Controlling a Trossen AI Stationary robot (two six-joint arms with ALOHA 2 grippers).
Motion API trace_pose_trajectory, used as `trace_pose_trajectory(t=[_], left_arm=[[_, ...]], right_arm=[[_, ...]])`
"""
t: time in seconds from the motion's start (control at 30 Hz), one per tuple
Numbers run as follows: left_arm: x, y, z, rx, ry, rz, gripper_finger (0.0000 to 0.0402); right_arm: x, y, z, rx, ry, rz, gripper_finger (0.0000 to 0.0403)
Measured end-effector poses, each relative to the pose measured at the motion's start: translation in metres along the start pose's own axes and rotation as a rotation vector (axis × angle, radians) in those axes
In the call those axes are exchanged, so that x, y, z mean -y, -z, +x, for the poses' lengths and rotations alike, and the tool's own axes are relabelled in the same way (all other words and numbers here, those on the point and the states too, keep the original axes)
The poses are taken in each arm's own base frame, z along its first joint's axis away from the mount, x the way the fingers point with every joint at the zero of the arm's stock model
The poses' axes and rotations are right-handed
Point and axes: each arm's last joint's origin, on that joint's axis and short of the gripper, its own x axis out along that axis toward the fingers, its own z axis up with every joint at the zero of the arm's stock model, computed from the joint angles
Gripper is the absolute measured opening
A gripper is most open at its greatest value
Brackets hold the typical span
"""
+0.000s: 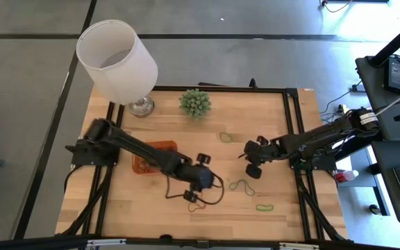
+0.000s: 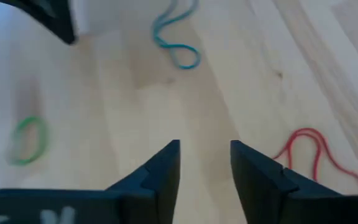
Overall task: Pick and place rubber bands into bin
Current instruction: Put the red rubber band into the orange bin
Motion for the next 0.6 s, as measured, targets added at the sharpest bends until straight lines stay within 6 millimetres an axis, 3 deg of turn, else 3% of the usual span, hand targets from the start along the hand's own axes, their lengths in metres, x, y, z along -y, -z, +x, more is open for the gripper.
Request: trace_pose_trajectory(t=[0.27,0.6], left_arm=[[0.018,-0.007,0.042,-0.09,0.076,0.047,0.0162],[0.046,0.012,0.076,-0.205,0.104,0.135,0.0142]], right_arm=[[-0.01,0.013,-0.003,-0.055,-0.007,-0.077,0.0008],[-0.022,0.023,-0.007,-0.062,-0.036,-0.126,0.0008]])
